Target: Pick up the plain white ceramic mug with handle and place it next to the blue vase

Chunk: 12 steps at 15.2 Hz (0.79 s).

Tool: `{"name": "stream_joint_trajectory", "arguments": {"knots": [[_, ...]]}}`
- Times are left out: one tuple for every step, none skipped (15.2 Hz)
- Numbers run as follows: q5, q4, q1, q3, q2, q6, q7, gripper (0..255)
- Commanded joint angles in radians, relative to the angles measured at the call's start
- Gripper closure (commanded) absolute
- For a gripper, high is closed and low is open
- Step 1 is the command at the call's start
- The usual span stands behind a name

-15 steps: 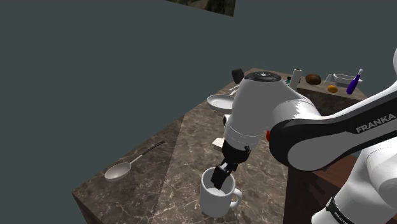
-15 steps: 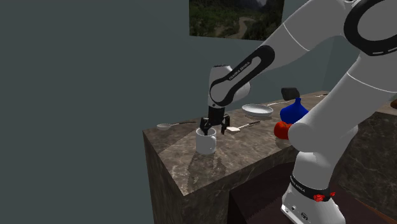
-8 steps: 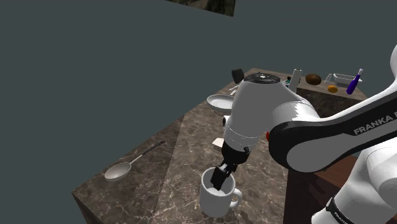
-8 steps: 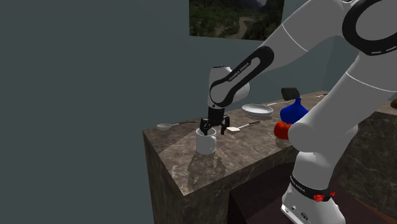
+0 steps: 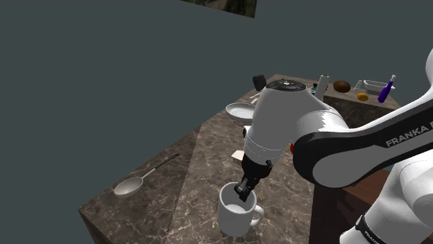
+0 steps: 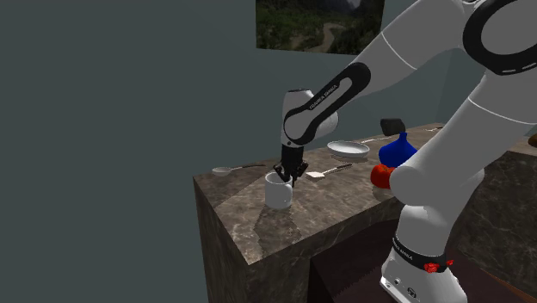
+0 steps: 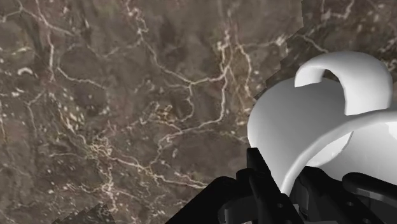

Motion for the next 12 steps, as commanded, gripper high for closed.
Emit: {"name": "stream_joint_trajectory", "arguments": {"knots": [[0.0, 0.0, 0.0, 0.0, 0.0, 0.0, 0.0, 255], [0.0, 0.0, 0.0, 0.0, 0.0, 0.0, 0.0, 255], [0.003, 0.006, 0.003, -0.005, -0.011, -0.017, -0.003, 255], [0.005, 0.012, 0.005, -0.01, -0.023, -0.034, -0.006, 255], [0.006, 0.019, 0.007, -0.015, -0.034, -0.051, -0.009, 255], [0.008, 0.026, 0.009, -0.019, -0.044, -0.068, -0.011, 255], [0.009, 0.032, 0.011, -0.024, -0.054, -0.085, -0.014, 255], [0.01, 0.04, 0.013, -0.029, -0.064, -0.102, -0.016, 255], [0.01, 0.047, 0.014, -0.033, -0.073, -0.119, -0.018, 255], [0.011, 0.055, 0.015, -0.038, -0.082, -0.135, -0.02, 255], [0.011, 0.062, 0.016, -0.042, -0.091, -0.151, -0.021, 255], [0.011, 0.071, 0.017, -0.047, -0.099, -0.167, -0.023, 255]]}}
